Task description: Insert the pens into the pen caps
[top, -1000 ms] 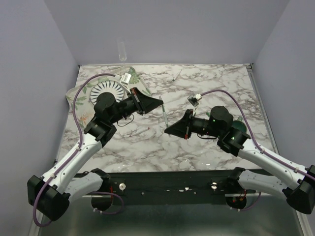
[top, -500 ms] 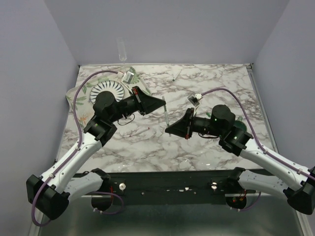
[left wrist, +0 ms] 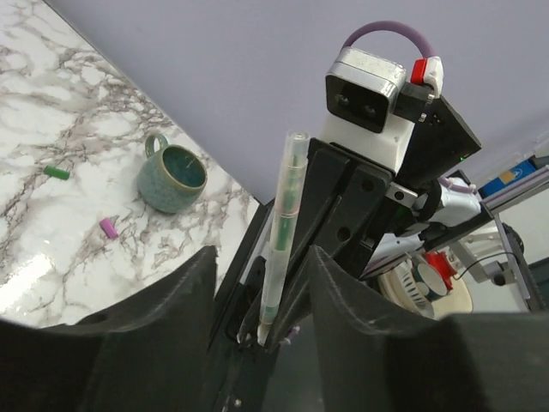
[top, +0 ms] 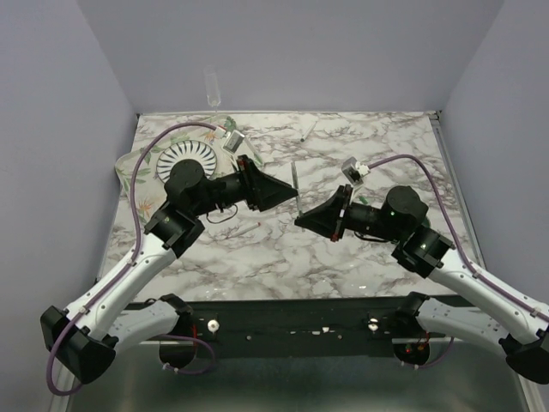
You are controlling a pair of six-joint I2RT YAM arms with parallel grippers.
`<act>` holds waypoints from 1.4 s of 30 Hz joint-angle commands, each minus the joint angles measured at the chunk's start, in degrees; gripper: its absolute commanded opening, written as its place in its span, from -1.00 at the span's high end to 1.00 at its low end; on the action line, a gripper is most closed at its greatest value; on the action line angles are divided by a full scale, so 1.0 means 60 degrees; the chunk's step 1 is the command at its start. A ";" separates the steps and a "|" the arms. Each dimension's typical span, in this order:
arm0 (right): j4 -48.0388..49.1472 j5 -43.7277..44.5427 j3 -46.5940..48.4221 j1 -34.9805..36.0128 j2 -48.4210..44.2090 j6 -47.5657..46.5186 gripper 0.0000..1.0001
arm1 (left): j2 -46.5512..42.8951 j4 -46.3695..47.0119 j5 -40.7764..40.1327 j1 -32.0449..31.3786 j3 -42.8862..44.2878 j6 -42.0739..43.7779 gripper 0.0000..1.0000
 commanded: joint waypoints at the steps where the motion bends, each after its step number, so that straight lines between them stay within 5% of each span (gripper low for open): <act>1: 0.0272 -0.0020 0.0362 0.0013 -0.0246 -0.0347 0.99 | -0.0409 0.0019 0.0127 -0.0018 0.0336 0.0303 -0.24; 17: 0.0243 -0.0503 0.0289 0.0013 -0.0363 -0.0172 0.99 | 0.0689 -0.0391 -0.0473 -0.0018 0.1992 0.0405 -0.42; 31: 0.0404 -0.0679 0.0259 0.0028 -0.0129 0.0062 0.99 | 0.0836 -0.0699 -0.0825 -0.0004 0.2197 0.0728 -0.21; 37: 0.0448 -0.0723 0.0259 0.0028 -0.0041 0.0136 0.99 | 0.0836 -0.0611 -0.0693 -0.0004 0.2139 0.0728 0.06; 42: 0.0419 -0.0505 0.0259 0.0028 -0.0041 0.0224 0.99 | 0.0880 -0.0582 -0.0562 -0.0018 0.1964 0.0596 0.95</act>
